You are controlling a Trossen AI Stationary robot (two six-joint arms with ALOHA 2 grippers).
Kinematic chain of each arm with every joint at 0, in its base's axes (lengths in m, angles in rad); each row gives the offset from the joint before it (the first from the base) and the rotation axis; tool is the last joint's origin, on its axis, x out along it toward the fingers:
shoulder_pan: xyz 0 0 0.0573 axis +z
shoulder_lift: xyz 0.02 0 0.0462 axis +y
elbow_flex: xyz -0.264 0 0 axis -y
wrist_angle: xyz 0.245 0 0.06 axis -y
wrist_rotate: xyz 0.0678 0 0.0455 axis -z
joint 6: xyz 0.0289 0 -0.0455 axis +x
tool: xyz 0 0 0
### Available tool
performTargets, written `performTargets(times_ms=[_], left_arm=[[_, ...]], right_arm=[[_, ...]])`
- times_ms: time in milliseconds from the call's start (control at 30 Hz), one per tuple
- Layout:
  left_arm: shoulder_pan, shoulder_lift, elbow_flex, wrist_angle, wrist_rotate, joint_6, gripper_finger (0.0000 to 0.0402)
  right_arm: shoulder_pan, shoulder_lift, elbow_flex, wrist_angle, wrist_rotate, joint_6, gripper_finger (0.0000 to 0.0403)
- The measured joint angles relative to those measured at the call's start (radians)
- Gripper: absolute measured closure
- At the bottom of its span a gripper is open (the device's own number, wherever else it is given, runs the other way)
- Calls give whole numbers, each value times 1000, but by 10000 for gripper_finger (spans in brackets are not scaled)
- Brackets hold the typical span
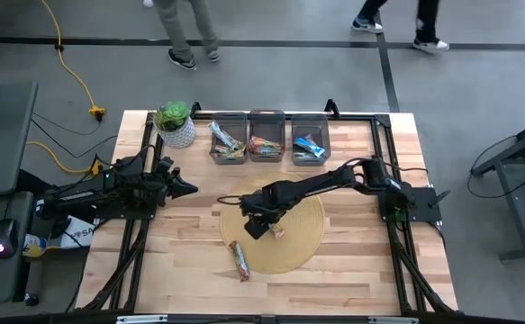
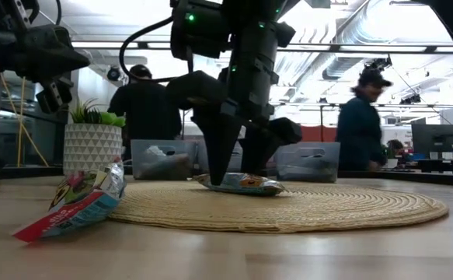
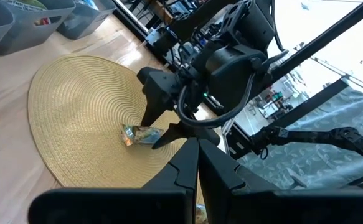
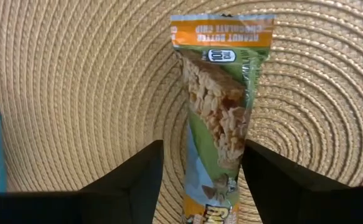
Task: Pick and place Granola Bars by type
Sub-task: Put the yellow granola bar into the left black bin
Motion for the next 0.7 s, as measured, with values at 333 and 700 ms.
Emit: performTargets(times_ms=[333, 700], left_arm=[[0, 0, 0, -32, -1, 1, 392], [0, 0, 0, -46, -2, 1, 392]], right_arm=[[0, 1, -26, 13, 9, 26, 235], [0, 3, -28, 26, 3, 26, 301]])
